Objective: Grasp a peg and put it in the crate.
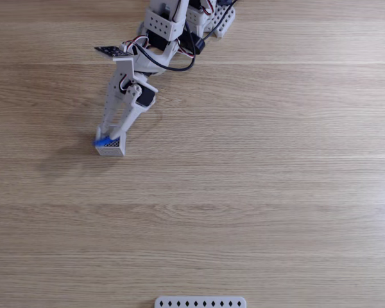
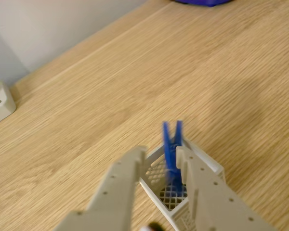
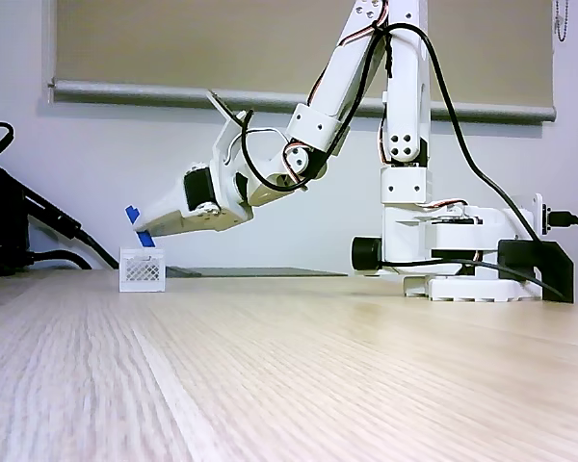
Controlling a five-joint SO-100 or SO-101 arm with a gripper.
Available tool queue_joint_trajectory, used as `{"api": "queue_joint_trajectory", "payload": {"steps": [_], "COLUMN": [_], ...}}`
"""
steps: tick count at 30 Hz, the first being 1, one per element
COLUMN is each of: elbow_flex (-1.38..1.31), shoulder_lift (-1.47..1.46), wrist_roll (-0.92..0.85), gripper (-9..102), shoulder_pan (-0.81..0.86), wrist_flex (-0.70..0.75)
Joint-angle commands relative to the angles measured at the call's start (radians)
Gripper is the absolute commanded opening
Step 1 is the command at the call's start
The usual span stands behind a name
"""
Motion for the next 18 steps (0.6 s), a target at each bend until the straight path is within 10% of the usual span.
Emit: {"api": "queue_joint_trajectory", "payload": {"steps": [1,18], "elbow_flex": [-0.014,-0.037], "shoulder_lift": [0.028,0.155], "wrist_roll": [-0.005,0.080], "gripper": [20,-1], "shoulder_pan": [-0.002,-0.064], "wrist_flex": [-0.025,0.293]}}
